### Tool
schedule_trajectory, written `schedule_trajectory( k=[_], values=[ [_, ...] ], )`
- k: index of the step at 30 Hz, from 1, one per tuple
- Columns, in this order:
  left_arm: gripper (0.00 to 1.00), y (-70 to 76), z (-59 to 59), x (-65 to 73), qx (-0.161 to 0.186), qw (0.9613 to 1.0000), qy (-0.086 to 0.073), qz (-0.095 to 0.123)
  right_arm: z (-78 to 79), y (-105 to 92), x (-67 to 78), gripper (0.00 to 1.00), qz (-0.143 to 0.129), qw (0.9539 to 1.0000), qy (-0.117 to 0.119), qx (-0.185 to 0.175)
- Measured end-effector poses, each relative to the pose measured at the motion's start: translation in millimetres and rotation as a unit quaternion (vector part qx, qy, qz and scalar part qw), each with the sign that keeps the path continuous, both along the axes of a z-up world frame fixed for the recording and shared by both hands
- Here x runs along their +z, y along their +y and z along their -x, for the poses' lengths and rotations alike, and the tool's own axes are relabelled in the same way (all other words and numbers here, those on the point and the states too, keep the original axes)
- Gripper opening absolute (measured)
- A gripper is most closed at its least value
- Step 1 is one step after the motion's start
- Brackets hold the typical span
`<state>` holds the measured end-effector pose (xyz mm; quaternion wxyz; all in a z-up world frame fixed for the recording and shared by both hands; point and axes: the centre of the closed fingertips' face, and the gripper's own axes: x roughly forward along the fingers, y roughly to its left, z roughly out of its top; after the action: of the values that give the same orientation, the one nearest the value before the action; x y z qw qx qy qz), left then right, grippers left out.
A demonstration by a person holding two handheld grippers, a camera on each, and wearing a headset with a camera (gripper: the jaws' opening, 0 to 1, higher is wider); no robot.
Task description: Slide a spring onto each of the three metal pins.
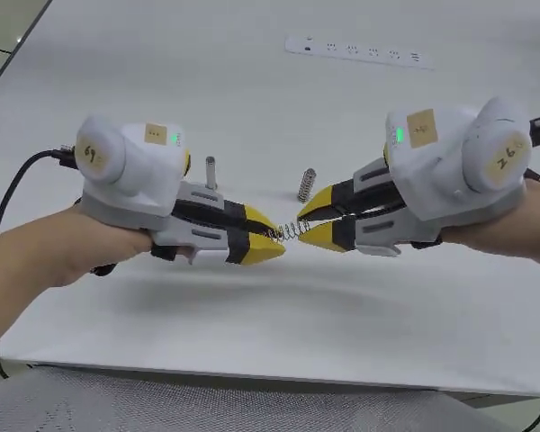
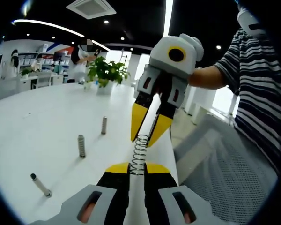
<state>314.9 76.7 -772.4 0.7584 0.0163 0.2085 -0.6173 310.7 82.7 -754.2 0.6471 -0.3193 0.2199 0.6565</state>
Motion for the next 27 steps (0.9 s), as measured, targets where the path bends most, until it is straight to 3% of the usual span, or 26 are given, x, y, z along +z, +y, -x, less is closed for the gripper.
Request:
schedule_trajectory(
  k=[7, 17, 27],
  values=[
    [0.02, -5.8, 2.9, -2.1, -0.007, 0.9999, -0.005, -0.006, 3.2, 13.6, 15.9, 0.08, -0.030, 0.9994, 0.015, 0.001],
    [0.02, -9.1, 5.3, 1.9, -0.009, 0.9999, -0.012, -0.005, 6.8, 26.5, 21.6, 0.08, -0.033, 0.9989, -0.023, 0.023],
    [0.02, -6.8, 2.4, 7.1, -0.004, 0.9999, -0.014, -0.001, 4.1, 32.5, 25.9, 0.08, -0.042, 0.9980, -0.042, 0.024]
  ],
)
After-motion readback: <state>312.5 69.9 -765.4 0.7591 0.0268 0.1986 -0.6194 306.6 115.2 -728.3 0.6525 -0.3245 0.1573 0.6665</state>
